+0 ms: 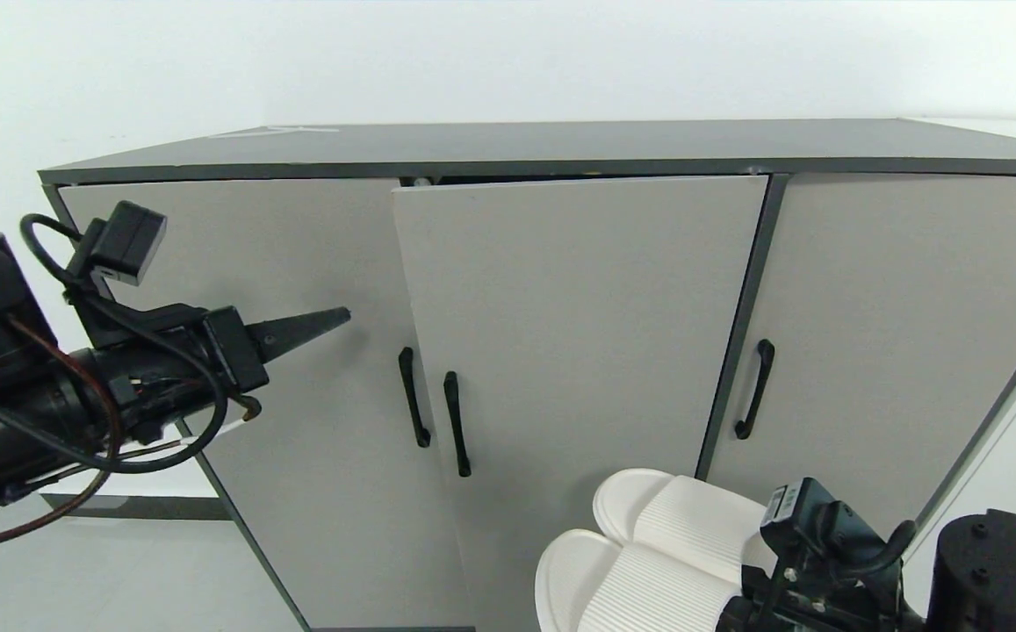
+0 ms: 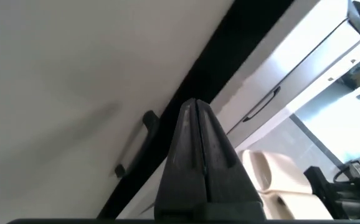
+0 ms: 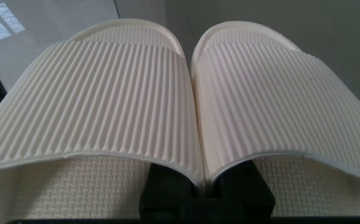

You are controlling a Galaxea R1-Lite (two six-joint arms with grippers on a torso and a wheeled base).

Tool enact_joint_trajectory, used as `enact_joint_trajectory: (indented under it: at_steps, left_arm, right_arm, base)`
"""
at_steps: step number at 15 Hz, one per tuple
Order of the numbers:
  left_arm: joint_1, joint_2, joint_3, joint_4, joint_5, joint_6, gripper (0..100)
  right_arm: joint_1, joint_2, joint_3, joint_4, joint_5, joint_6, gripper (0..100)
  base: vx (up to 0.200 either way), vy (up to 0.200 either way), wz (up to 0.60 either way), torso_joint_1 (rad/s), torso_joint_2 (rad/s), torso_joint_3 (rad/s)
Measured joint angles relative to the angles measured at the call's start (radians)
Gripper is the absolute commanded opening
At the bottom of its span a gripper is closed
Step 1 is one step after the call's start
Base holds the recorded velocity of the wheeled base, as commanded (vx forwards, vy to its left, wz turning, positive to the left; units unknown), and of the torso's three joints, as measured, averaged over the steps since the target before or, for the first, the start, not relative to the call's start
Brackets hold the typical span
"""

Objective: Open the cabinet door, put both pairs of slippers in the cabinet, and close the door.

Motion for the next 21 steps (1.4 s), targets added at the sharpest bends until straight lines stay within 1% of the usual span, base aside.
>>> enact_joint_trajectory:
  at_steps: [6, 9, 11, 14, 16, 18, 21]
  left_arm:
    - [-0.04, 0.126, -0.078, -0.006, 0.0, 0.002, 0]
    - [-0.067, 0.182, -0.114, -0.008, 0.0, 0.008, 0]
    - [-0.078, 0.217, -0.143, -0.007, 0.0, 0.014, 0]
    - [-0.085, 0.262, -0.179, -0.007, -0.002, 0.014, 0]
    - [-0.091, 0.284, -0.191, -0.008, -0.001, 0.014, 0]
    - [-0.106, 0.293, -0.191, -0.01, 0.003, 0.015, 0]
    - [-0.124, 0.284, -0.163, -0.008, 0.007, 0.014, 0]
  right_arm:
    - [0.004, -0.02, 0.0, 0.0, 0.017, 0.003, 0]
    - [0.012, -0.022, 0.003, 0.0, 0.034, 0.004, 0]
    - [0.014, -0.022, 0.004, 0.0, 0.035, 0.002, 0]
    - [0.02, -0.023, 0.005, 0.0, 0.036, 0.005, 0]
    - [0.049, -0.027, 0.007, 0.0, 0.035, 0.03, 0]
    - [0.079, -0.034, 0.016, 0.0, 0.036, 0.047, 0]
    - [0.094, -0.042, 0.033, -0.001, 0.04, 0.049, 0]
  base:
    - [0.0, 0.0, 0.0, 0.0, 0.0, 0.0]
    - [0.0, 0.0, 0.0, 0.0, 0.0, 0.0]
    - [0.0, 0.0, 0.0, 0.0, 0.0, 0.0]
    - [0.0, 0.0, 0.0, 0.0, 0.0, 0.0]
    - [0.0, 0.0, 0.0, 0.0, 0.0, 0.0]
    - [-0.2, 0.0, 0.0, 0.007, 0.0, 0.005]
    - [-0.2, 0.0, 0.0, 0.004, 0.0, -0.004]
